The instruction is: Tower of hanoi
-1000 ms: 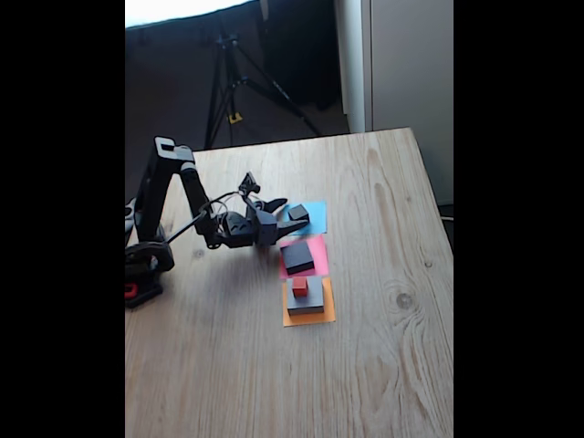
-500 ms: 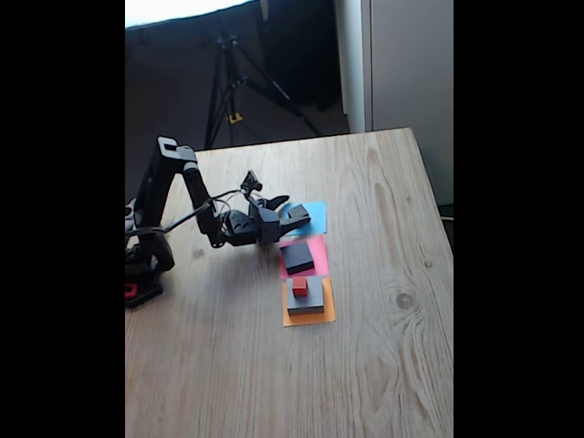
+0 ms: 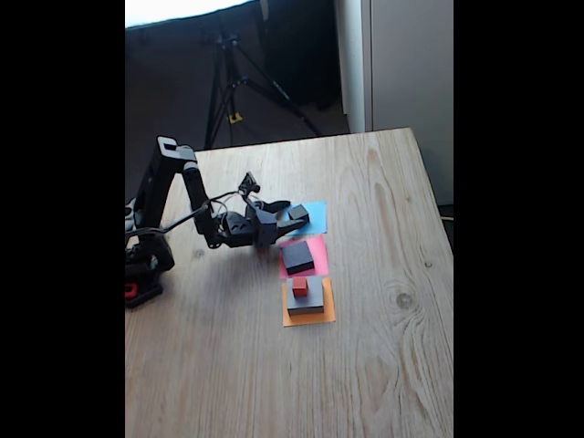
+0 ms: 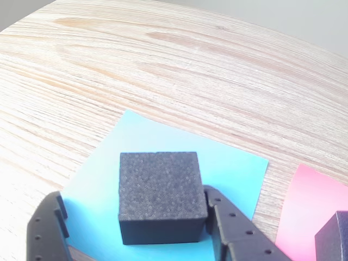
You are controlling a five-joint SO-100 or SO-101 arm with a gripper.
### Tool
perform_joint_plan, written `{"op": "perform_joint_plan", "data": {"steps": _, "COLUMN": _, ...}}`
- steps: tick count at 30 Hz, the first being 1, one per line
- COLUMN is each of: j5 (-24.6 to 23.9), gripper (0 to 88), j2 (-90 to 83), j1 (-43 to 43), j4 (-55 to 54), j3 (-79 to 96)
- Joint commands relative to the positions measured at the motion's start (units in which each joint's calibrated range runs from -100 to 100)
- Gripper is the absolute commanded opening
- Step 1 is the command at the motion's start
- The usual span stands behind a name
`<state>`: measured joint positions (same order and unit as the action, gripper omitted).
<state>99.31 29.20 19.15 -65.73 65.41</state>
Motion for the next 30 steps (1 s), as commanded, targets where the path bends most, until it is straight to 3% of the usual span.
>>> {"op": "perform_joint_plan", "data": {"steps": 1, "j5": 0.69, "gripper": 23.5, "j2": -0.89, "j1": 0.95, "j4": -0.84, "j3": 0.14}}
{"op": "perform_joint_plan", "data": {"steps": 30, "j5": 0.69, "gripper": 6.6, "j2": 0.85, "j1": 0.28, "j4": -2.05, "j3": -2.41}}
